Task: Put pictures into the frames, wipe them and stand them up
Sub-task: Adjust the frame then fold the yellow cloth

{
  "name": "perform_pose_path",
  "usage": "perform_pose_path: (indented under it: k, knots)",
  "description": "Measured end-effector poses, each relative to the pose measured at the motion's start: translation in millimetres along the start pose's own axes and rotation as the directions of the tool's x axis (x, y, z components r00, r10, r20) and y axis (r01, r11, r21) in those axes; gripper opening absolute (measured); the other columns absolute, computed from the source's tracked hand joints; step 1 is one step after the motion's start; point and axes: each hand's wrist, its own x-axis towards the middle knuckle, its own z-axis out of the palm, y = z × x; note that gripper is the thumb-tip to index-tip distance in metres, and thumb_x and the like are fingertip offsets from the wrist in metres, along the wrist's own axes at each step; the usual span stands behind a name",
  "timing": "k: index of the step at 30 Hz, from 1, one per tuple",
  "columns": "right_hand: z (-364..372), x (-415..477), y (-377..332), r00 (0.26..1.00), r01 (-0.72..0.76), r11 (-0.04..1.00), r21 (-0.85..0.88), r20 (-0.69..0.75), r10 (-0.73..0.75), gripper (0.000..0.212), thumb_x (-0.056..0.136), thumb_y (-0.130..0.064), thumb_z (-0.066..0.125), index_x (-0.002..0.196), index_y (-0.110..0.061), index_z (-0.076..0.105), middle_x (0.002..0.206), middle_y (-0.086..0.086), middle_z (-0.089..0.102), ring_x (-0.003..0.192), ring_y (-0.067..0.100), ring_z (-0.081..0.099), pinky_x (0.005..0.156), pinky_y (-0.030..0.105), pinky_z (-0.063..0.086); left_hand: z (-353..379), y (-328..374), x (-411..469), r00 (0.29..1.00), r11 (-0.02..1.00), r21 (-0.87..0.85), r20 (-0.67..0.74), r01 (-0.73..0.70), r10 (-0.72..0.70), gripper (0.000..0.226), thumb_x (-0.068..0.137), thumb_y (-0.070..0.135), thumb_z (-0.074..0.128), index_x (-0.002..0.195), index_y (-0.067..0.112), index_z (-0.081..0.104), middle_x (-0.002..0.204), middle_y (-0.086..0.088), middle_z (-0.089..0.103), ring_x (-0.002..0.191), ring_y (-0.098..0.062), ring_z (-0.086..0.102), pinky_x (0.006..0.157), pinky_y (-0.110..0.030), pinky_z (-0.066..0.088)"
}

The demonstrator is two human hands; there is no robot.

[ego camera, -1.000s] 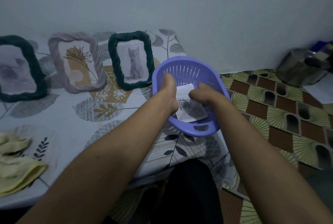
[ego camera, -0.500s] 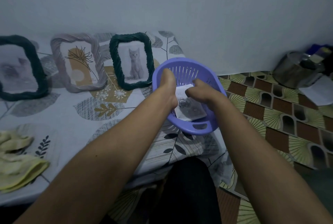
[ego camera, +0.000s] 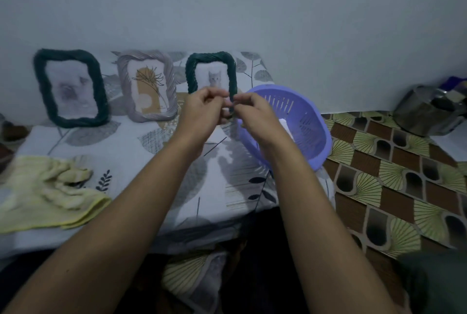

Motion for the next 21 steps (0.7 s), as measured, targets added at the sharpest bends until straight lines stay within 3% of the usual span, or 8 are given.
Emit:
perform_pose_path:
  k: [4,6,8,11,14,17,21]
  knots:
    - [49.8,-25.8,1.8,0.995,-0.031,1.000,0.003,0.100,0.030,0.020,0.089,-0.020,0.062,0.108,-0.019,0.059,0.112,0.003,0.065,0.102,0.016,0.060,0.080,0.030,0.047,-63.2,-13.5,-26.1,0.996,0.932,0.353,-0.013,-0.082,0.093,0.020,0.093,0.006,0.052,0.094,0.020,0.066,0.073,0.005,0.067,0.064,-0.009,0.062,0.063,-0.028,0.052]
    - [75.8,-36.2,8.3,0.990,-0.047,0.999,-0.011,0.134,0.048,0.017,0.086,-0.026,0.063,0.101,-0.023,0.058,0.107,-0.001,0.063,0.101,0.017,0.060,0.084,0.033,0.050,-96.1,-22.8,-40.4,0.990,0.808,0.576,0.018,-0.126,0.142,0.018,0.091,0.013,0.054,0.095,0.024,0.067,0.075,0.007,0.067,0.067,-0.007,0.062,0.063,-0.022,0.049]
    - [101.9,-46.6,16.2,0.982,-0.059,0.996,-0.069,0.175,0.070,0.021,0.088,-0.027,0.065,0.107,-0.021,0.058,0.106,-0.003,0.062,0.099,0.015,0.059,0.084,0.031,0.049,-127.2,-33.7,-53.1,0.987,0.640,0.753,0.077,-0.152,0.143,0.015,0.090,0.015,0.057,0.095,0.025,0.067,0.074,0.010,0.063,0.068,-0.004,0.057,0.060,-0.016,0.039]
    - [139.1,-59.5,30.7,0.966,-0.028,0.985,-0.169,0.249,0.070,0.029,0.090,-0.016,0.060,0.118,-0.015,0.058,0.111,0.000,0.060,0.102,0.017,0.058,0.084,0.031,0.047,-170.7,-51.3,-68.8,0.989,0.453,0.880,0.109,-0.142,0.099,0.018,0.087,0.017,0.057,0.098,0.021,0.071,0.082,0.006,0.064,0.074,-0.014,0.052,0.067,-0.030,0.039]
    - [171.1,-66.0,44.4,0.938,0.011,0.968,-0.251,0.337,0.077,0.035,0.089,-0.006,0.054,0.123,-0.012,0.057,0.114,0.001,0.057,0.104,0.018,0.055,0.086,0.031,0.046,-209.3,-65.4,-82.2,0.990,0.302,0.953,-0.027,-0.016,0.136,0.026,0.077,0.028,0.051,0.093,0.025,0.072,0.097,-0.004,0.065,0.094,-0.029,0.054,0.079,-0.041,0.044]
    - [196.6,-68.4,53.9,0.896,0.113,0.925,-0.363,0.439,0.063,0.040,0.088,-0.002,0.053,0.127,-0.009,0.057,0.125,0.007,0.059,0.111,0.023,0.056,0.090,0.029,0.043,-237.7,-73.4,-91.4,0.945,0.333,0.926,-0.256,0.178,0.206,0.025,0.078,0.029,0.052,0.093,0.021,0.071,0.108,-0.012,0.059,0.106,-0.039,0.047,0.087,-0.048,0.041]
    - [226.6,-72.4,61.8,0.823,0.254,0.831,-0.494,0.562,0.082,0.052,0.085,-0.016,0.065,0.136,-0.015,0.055,0.135,0.012,0.058,0.124,0.030,0.054,0.103,0.032,0.042,-263.1,-79.5,-92.9,0.875,0.458,0.816,-0.461,0.353,0.147,0.032,0.084,0.020,0.066,0.114,0.015,0.061,0.131,-0.018,0.046,0.124,-0.040,0.037,0.100,-0.053,0.033]
